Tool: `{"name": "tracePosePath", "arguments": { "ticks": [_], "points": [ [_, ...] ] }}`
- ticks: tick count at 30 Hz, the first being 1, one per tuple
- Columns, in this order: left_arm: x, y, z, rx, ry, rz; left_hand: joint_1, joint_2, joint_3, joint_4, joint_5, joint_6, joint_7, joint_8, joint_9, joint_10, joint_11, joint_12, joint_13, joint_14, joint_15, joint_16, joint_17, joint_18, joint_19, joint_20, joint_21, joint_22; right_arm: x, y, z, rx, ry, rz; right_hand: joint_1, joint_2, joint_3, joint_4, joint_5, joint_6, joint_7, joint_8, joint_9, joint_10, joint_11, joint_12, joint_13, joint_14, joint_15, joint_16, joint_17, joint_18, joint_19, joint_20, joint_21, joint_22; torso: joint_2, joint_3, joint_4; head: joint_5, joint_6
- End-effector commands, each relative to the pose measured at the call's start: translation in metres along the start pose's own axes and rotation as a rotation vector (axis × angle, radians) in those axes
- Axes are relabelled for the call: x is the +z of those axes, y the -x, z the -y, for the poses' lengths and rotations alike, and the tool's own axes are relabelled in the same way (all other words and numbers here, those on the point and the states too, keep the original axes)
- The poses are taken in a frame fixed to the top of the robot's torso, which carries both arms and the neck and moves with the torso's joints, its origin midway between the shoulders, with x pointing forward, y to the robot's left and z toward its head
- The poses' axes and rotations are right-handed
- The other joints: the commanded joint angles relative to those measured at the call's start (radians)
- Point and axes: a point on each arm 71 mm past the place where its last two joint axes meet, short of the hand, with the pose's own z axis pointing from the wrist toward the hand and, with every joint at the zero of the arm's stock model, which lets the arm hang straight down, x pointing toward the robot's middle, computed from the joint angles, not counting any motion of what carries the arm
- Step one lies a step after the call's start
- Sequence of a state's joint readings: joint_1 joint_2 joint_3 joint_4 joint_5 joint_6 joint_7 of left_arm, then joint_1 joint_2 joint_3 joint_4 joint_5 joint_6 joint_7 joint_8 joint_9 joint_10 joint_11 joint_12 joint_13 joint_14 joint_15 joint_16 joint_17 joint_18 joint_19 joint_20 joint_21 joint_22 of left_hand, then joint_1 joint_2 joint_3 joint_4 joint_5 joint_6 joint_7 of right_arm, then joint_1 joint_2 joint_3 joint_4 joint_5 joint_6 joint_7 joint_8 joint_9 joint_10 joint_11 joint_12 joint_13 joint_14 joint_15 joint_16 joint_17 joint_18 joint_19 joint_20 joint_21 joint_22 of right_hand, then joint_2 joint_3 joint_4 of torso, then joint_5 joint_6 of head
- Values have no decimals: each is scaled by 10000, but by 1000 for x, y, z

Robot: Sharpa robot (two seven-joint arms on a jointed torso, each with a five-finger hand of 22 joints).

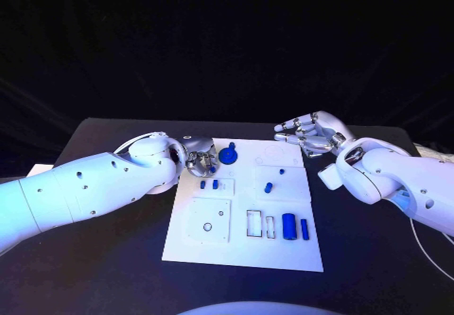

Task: Assemble the parts on the task board

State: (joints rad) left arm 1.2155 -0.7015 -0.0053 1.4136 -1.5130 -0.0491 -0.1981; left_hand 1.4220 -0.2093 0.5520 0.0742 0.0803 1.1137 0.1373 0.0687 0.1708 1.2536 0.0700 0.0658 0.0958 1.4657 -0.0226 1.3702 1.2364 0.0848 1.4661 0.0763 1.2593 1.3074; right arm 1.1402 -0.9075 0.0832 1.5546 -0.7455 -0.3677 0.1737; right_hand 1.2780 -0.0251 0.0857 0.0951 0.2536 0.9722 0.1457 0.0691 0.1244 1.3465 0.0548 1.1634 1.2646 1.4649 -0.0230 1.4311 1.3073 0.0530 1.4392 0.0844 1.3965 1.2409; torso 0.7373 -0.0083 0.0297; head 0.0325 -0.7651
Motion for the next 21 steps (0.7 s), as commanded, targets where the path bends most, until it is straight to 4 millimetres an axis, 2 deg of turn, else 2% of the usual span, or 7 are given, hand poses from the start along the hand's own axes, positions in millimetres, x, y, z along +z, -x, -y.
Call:
{"name": "tracePosePath", "arguments": {
  "ticks": [1,10,21],
  "points": [
    [0,-2,0,78,86,-253,-142,-39,13,-33,27,-132,51,-76,-45,-140,30,-54,-25,411,98,-8,-28,-121,-17,85,-66,35,0,-1,-1,-43,107,-127,-63,19,-51,7,-39,32,-2,2,-15,-4,17,28,7,588,12,-30,460,130,-27,-38,-51,5,-1,2,0,-5,-6],
    [1,-2,0,67,76,-223,-290,-171,56,-46,35,-779,153,-89,-308,-550,158,-46,-112,382,208,-24,-126,-106,-48,194,-143,5,0,-1,-1,-46,99,-123,-63,19,-51,7,-39,32,-2,2,-15,-4,17,28,7,588,12,-30,460,130,-27,-38,-51,5,-3,-3,7,-11,-12],
    [0,-2,-2,60,126,-190,-291,-176,76,-61,36,-864,155,-83,-354,-604,167,-44,-124,378,215,-25,-143,-103,-51,208,-153,3,0,-1,0,-47,81,-130,-63,19,-51,7,-39,32,-2,2,-15,-4,17,28,7,588,12,-30,460,130,-27,-38,-51,5,-1,-4,10,-8,-24]
  ]
}}
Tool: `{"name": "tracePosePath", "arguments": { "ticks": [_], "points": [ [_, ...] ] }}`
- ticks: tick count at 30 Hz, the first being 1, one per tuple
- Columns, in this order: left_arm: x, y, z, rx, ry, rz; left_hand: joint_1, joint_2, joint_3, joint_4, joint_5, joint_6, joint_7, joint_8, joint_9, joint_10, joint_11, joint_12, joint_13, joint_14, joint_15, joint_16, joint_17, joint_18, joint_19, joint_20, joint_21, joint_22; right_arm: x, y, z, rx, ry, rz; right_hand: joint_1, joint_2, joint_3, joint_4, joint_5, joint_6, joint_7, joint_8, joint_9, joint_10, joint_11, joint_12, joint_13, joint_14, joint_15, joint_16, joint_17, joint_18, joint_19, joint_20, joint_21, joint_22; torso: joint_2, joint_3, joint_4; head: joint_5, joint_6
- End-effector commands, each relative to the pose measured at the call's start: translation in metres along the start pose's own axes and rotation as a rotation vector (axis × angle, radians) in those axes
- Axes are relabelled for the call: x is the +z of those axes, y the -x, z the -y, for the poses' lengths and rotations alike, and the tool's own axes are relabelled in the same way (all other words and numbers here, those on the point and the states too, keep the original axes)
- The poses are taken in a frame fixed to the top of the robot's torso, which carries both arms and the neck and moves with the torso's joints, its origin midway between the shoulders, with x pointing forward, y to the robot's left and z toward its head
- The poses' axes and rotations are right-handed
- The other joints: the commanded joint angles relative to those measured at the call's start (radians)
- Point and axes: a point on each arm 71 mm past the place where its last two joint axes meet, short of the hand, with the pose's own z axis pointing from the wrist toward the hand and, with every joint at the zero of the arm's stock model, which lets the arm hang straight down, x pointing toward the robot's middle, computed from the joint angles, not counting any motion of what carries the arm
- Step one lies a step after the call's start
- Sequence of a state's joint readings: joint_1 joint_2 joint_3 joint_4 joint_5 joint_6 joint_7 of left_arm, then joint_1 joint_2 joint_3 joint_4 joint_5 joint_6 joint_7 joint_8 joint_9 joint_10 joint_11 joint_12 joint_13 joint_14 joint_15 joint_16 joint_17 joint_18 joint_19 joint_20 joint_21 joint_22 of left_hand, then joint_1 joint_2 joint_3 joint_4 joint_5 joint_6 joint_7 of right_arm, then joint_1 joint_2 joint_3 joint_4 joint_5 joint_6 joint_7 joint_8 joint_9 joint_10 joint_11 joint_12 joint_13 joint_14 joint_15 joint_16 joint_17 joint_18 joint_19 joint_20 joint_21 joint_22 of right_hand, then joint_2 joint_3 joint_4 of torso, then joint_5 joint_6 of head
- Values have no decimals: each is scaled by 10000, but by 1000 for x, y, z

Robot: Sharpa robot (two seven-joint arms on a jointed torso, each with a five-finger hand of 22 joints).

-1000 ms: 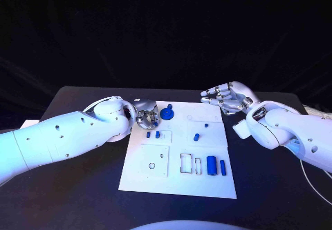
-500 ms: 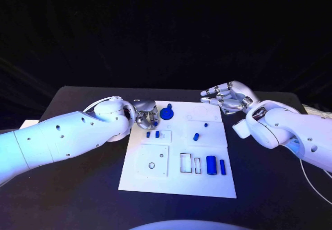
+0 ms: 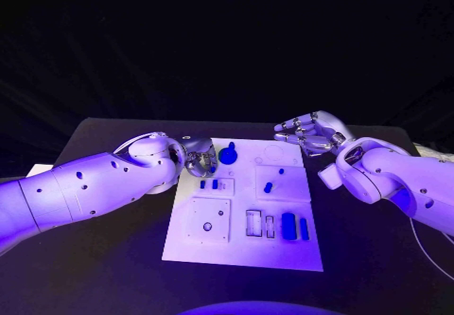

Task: Assemble the parts on the task board

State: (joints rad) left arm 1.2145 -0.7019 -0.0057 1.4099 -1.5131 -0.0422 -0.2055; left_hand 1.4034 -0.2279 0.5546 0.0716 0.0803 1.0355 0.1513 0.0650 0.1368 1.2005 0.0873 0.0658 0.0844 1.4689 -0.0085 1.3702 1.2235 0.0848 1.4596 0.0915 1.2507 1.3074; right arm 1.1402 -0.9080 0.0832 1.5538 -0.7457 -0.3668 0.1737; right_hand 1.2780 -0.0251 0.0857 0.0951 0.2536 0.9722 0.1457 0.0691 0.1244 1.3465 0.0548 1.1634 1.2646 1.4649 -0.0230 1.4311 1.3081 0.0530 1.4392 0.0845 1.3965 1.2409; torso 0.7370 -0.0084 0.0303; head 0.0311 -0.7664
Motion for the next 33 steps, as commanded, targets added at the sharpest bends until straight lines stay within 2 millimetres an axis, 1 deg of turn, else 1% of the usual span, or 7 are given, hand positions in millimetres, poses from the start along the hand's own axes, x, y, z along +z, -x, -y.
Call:
{"name": "tracePosePath", "arguments": {
  "ticks": [1,9,24,28,30,31,33],
  "points": [
    [0,-1,-1,47,22,-111,-104,1,53,-42,35,-107,21,-46,-27,-92,-1,-46,-14,345,77,-24,-17,-103,13,60,-70,4,0,-1,-1,-43,85,-129,-63,19,-51,7,-39,32,-2,2,-15,-4,17,28,8,588,13,-30,453,130,-26,-39,-51,5,2,-3,4,6,-10],
    [-4,0,-5,31,99,-24,-131,-76,51,-87,35,-298,60,-26,-142,-362,61,-59,-68,328,124,-37,-83,-67,-43,102,-240,-115,0,0,0,-54,60,-108,-63,19,-51,7,-39,32,-2,2,-15,-4,17,28,7,588,13,-30,452,130,-26,-39,-51,5,1,-4,0,10,-39],
    [-17,10,-18,-535,49,982,67,77,330,-236,59,-185,75,31,-208,-299,57,15,-63,326,129,-6,-95,-59,-39,124,-261,-111,0,3,4,-203,-117,-128,-18,19,-52,-28,-40,32,-3,2,-17,-94,14,-118,-109,577,11,-77,394,143,-50,-41,-93,-62,-3,0,-9,35,-43],
    [-27,18,-31,-2338,61,1745,150,132,515,-323,64,-24,62,95,-214,-165,29,58,-42,319,100,7,-92,-23,-91,105,-412,-218,-1,4,8,-979,-301,-370,298,66,186,-182,-98,91,-12,18,-18,-2446,-10,-4441,-3339,437,-5,-473,-50,322,-440,-60,-683,-1015,-10,6,-14,21,-7],
    [-34,22,-39,-3792,52,2200,215,184,661,-399,80,120,103,150,-210,-119,42,70,-39,277,104,-54,-183,57,-234,99,-791,-502,-2,3,8,-1808,-293,-611,720,57,588,-380,-190,235,7,47,-6,-3082,12,-5936,-4488,389,-23,-691,-293,383,-538,-94,-887,-1317,-15,12,-4,-13,15],
    [-37,24,-42,-4471,16,2417,211,198,686,-410,79,157,113,163,-210,-67,40,95,-29,270,105,-58,-189,70,-261,99,-854,-547,-3,3,8,-2282,-257,-737,811,-81,1002,-425,-363,263,145,-28,-35,-2666,5,-7065,-5712,416,74,-759,-344,339,-502,-15,-936,-1370,-8,11,8,-38,42],
    [-45,27,-47,-6048,-99,2909,177,214,717,-432,75,222,133,180,-218,-22,48,113,-21,134,113,-341,-636,180,-473,102,-1387,-945,-4,0,7,-3560,-131,-1075,1171,-189,1435,-672,-261,607,26,109,20,-2981,96,-8031,-6557,429,40,-811,-396,381,-474,-42,-956,-1389,-2,3,9,-56,82]
  ]
}}
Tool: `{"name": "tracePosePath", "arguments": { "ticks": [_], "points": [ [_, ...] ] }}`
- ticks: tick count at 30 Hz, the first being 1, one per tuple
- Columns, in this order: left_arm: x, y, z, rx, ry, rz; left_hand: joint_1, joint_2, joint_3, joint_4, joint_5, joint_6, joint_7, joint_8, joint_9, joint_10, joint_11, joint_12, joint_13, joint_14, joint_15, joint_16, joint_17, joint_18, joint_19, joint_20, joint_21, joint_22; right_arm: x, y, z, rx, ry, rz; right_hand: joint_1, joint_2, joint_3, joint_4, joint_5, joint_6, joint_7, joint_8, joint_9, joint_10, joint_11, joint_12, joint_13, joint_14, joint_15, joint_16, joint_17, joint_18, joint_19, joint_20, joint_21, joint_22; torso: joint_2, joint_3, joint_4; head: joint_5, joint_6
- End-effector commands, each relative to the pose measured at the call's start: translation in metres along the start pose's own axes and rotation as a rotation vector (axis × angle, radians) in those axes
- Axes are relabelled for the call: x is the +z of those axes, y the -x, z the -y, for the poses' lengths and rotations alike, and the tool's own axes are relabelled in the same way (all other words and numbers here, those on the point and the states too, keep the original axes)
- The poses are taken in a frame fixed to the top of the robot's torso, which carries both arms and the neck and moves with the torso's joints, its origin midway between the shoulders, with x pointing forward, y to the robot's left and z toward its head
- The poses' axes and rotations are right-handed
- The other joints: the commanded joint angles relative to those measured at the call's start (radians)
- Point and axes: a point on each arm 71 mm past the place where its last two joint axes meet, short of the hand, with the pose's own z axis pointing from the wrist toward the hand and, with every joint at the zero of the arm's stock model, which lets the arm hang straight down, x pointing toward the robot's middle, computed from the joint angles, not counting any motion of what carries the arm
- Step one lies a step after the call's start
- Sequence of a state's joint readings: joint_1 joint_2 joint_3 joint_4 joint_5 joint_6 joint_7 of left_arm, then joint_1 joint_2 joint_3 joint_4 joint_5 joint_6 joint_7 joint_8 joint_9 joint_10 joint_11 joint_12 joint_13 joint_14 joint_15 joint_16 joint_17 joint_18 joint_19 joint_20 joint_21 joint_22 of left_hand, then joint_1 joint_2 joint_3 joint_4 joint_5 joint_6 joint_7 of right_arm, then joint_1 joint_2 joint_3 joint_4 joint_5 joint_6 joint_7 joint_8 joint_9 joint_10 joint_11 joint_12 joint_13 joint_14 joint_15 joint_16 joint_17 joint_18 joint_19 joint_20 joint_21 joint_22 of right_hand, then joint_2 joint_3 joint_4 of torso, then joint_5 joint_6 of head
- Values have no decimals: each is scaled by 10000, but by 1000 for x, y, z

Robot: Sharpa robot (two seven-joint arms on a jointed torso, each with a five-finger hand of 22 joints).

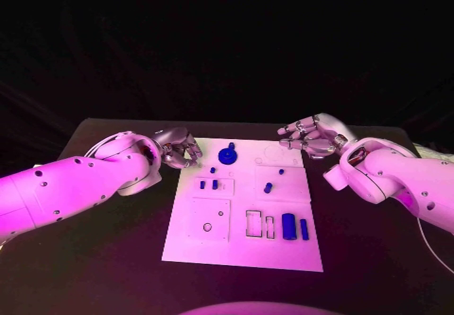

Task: Assemble the parts on the task board

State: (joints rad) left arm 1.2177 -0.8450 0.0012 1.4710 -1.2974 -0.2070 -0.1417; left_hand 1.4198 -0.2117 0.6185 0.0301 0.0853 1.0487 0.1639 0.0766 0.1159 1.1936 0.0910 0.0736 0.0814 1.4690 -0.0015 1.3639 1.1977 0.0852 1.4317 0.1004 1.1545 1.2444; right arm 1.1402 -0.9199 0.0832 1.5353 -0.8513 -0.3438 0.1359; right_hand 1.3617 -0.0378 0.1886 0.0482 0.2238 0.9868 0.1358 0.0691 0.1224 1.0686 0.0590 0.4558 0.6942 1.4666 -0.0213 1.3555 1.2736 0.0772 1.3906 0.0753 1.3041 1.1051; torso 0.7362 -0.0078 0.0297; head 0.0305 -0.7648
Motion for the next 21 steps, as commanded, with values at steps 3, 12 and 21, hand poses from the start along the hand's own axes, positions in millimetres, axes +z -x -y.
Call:
{"name": "tracePosePath", "arguments": {
  "ticks": [3,12,21],
  "points": [
    [-15,14,-5,-6028,-473,1665,-86,103,30,-43,2,198,27,91,-30,242,-13,161,58,-152,31,-850,-1213,322,-518,13,-1178,-858,-4,-11,-3,-4465,240,-1321,402,-233,870,-340,-65,712,109,145,62,-191,127,-1882,-1797,434,74,-70,-62,142,54,90,-32,-32,-2,-16,17,-218,142],
    [-35,6,-2,-11592,-695,1967,-618,235,-623,129,79,209,-12,61,-122,170,-29,290,100,-770,41,-1937,-2691,628,-1302,30,-3029,-2176,-8,-24,-9,-8800,53,-2044,82,-766,1600,-426,-258,1062,-87,18,53,376,85,-3072,-3487,465,82,-93,-92,142,114,137,-55,-60,-9,-43,5,-791,373],
    [-41,6,-3,-12749,-753,2166,-532,385,-892,12,328,210,-32,59,-172,139,-47,415,138,-1073,19,-2442,-3366,768,-1625,20,-3941,-2832,-6,-34,-13,-10338,85,-1963,-124,-1034,1932,-371,-605,831,-142,-65,-72,327,98,-3586,-4390,427,90,-307,-356,220,-16,158,-360,-501,10,-23,-11,-843,422]
  ]
}}
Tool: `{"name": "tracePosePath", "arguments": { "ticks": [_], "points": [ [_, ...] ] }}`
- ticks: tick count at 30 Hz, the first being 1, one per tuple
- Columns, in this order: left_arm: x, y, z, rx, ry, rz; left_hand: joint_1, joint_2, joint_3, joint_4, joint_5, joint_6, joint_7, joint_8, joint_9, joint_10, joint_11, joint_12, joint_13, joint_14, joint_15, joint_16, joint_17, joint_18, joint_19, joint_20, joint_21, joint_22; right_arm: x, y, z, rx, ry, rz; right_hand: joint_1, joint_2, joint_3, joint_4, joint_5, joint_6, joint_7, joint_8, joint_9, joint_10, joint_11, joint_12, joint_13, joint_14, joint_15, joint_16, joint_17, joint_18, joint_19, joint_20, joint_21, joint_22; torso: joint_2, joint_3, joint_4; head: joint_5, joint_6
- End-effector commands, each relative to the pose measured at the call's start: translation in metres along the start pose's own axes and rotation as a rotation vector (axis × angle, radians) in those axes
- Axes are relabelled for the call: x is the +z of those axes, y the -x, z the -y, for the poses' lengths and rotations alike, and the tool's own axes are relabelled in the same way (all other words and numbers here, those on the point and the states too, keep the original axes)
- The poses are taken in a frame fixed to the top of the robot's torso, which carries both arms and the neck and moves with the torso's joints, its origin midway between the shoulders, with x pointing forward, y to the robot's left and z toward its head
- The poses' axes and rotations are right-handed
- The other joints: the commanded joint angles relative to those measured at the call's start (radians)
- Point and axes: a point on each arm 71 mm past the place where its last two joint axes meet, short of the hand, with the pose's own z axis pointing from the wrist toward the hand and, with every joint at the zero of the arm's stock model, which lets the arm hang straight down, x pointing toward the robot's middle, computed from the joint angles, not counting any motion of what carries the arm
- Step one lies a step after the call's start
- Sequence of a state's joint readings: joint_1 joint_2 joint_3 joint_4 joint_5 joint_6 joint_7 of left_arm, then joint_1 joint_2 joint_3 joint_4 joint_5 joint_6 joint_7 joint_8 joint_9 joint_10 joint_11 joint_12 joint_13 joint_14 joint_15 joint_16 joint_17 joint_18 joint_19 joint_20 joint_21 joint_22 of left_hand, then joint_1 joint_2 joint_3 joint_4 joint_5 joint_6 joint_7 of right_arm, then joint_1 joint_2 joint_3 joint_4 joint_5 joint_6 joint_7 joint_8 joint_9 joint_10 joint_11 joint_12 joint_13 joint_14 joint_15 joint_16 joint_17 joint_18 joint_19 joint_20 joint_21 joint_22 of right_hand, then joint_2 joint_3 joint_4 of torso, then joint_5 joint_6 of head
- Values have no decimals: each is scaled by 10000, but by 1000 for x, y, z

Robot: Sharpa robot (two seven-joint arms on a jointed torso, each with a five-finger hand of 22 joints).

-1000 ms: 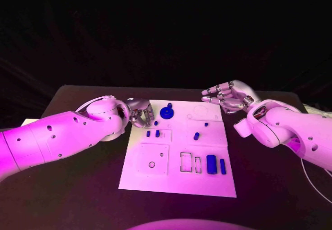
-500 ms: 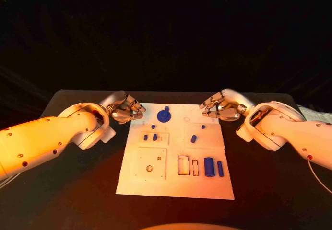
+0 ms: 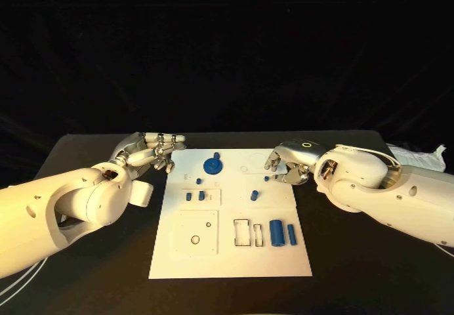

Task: Assemble the parts on the task board

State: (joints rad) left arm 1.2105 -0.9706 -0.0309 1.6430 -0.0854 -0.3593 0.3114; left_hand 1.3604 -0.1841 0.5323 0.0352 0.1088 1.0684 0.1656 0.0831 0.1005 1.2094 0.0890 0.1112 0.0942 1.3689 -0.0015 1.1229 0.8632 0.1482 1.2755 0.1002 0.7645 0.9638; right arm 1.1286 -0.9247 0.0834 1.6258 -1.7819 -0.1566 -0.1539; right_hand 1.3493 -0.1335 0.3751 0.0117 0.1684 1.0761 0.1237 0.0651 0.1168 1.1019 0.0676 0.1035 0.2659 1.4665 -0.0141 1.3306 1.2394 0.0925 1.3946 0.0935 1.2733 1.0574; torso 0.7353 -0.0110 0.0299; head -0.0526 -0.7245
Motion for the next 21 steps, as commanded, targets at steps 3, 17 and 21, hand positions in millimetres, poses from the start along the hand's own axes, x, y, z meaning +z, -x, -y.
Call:
{"name": "tracePosePath", "arguments": {
  "ticks": [3,17,21],
  "points": [
    [-2,3,2,-1301,-299,384,75,119,-48,-58,145,19,-48,-1,-21,-21,-30,56,15,-73,19,-38,-31,137,-59,18,-60,-39,3,-2,-2,-1739,-399,-233,-19,-93,163,3,-102,-55,-38,-18,-34,40,-3,-127,-295,433,-1,-73,-32,70,-51,-39,-78,-51,25,10,-9,-32,-6],
    [-2,-1,3,-1056,-436,40,11,136,-164,-61,239,18,-24,0,-42,-52,-14,111,29,-155,32,-194,-267,179,-146,20,-380,-274,15,-17,-10,-1754,-81,-763,27,88,716,-10,-497,155,-168,10,-58,248,-125,-334,-948,443,-193,-192,-189,86,-26,-210,-177,-160,18,13,14,-49,-31],
    [-2,-4,4,-1088,-423,-58,9,167,-242,-89,257,7,-17,-3,-63,-96,-6,151,37,-372,39,-563,-754,268,-364,26,-951,-688,17,-20,-11,-1726,-40,-916,30,138,848,-23,-574,216,-189,14,-56,324,-139,-353,-1069,450,-214,-203,-207,82,-13,-234,-185,-162,13,6,9,-49,-53]
  ]
}}
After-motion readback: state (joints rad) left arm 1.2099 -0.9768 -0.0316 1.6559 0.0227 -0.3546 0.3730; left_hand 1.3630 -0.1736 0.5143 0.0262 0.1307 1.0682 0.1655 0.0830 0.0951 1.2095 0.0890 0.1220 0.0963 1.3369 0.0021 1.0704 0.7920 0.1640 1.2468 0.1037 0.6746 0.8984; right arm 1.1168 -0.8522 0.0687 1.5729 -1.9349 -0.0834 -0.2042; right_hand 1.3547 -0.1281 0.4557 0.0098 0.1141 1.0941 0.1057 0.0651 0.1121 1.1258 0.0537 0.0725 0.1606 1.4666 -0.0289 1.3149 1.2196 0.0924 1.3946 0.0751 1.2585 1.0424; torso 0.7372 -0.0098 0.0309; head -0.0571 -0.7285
